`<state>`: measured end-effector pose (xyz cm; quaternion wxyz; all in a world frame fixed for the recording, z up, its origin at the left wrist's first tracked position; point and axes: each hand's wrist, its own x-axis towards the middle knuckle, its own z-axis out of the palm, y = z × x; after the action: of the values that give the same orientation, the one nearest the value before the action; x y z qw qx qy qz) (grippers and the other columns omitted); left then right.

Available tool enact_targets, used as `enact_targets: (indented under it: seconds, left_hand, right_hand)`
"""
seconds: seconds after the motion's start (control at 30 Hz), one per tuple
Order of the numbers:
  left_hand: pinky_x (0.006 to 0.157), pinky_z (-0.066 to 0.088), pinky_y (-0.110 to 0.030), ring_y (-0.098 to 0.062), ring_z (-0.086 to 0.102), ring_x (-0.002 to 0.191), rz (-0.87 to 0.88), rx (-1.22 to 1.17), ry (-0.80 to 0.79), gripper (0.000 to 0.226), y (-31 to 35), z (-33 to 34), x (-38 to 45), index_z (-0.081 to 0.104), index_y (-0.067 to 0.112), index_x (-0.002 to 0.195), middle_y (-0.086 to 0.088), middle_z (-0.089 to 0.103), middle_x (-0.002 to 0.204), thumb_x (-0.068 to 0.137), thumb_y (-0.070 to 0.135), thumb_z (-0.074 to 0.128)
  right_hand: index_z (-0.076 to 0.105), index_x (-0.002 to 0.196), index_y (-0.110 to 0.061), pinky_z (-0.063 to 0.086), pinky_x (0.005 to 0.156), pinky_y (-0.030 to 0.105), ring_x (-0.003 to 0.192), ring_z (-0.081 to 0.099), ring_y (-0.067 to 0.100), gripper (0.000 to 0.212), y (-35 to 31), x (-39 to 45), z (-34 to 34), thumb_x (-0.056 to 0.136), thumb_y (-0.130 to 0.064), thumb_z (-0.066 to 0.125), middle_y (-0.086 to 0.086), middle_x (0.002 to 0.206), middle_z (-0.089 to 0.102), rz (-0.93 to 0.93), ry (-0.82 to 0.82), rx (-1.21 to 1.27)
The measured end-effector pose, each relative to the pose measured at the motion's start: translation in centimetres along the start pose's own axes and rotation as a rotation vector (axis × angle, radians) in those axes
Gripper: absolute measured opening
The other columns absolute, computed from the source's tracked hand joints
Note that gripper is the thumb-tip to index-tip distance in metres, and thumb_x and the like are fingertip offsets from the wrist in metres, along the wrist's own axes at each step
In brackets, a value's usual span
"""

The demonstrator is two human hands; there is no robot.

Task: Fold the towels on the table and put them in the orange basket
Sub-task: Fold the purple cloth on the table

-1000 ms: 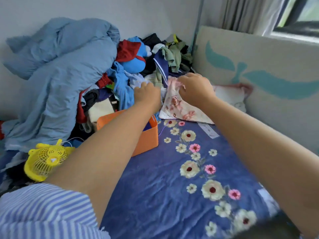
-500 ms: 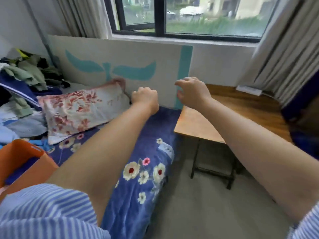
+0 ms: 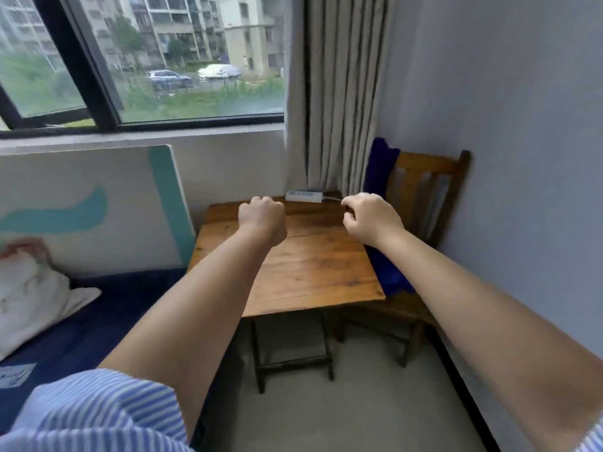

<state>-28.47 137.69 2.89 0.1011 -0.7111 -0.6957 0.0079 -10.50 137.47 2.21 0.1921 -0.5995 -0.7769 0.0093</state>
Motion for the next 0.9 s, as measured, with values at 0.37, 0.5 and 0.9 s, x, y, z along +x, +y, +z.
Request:
enact_targets:
  seconds: [0.37, 0.5, 0.9]
  left_hand:
    - [0.072, 0.04, -0.032, -0.029, 0.051, 0.107, 0.106, -0.133, -0.005, 0.024, 10.1, -0.8, 11.9, 0.057, 0.011, 0.106, -0.011, 0.057, 0.114, 0.086, 0.01, 0.043]
    - [0.071, 0.04, -0.033, -0.031, 0.053, 0.102, 0.139, -0.212, -0.002, 0.021, 11.4, -1.6, 19.0, 0.058, 0.009, 0.1, -0.012, 0.058, 0.112, 0.087, 0.011, 0.042]
    - [0.059, 0.041, -0.029, -0.021, 0.051, 0.078, 0.254, -0.427, -0.079, 0.019, 14.8, 0.6, 38.4, 0.058, 0.007, 0.095, -0.003, 0.052, 0.085, 0.089, 0.013, 0.042]
  right_hand:
    - [0.054, 0.124, -0.006, 0.045, 0.082, 0.031, 0.115, 0.051, 0.03, 0.036, 16.0, 5.6, -1.2, 0.09, -0.011, 0.043, 0.014, 0.123, 0.058, 0.248, 0.131, 0.004]
    - [0.055, 0.122, -0.005, 0.046, 0.087, 0.035, 0.115, 0.051, 0.03, 0.035, 18.6, 10.6, -1.2, 0.09, -0.011, 0.043, 0.015, 0.123, 0.059, 0.272, 0.145, -0.024]
    - [0.057, 0.121, -0.006, 0.046, 0.09, 0.031, 0.114, 0.054, 0.026, 0.033, 26.3, 26.0, -1.0, 0.092, -0.014, 0.043, 0.012, 0.126, 0.058, 0.382, 0.144, -0.084]
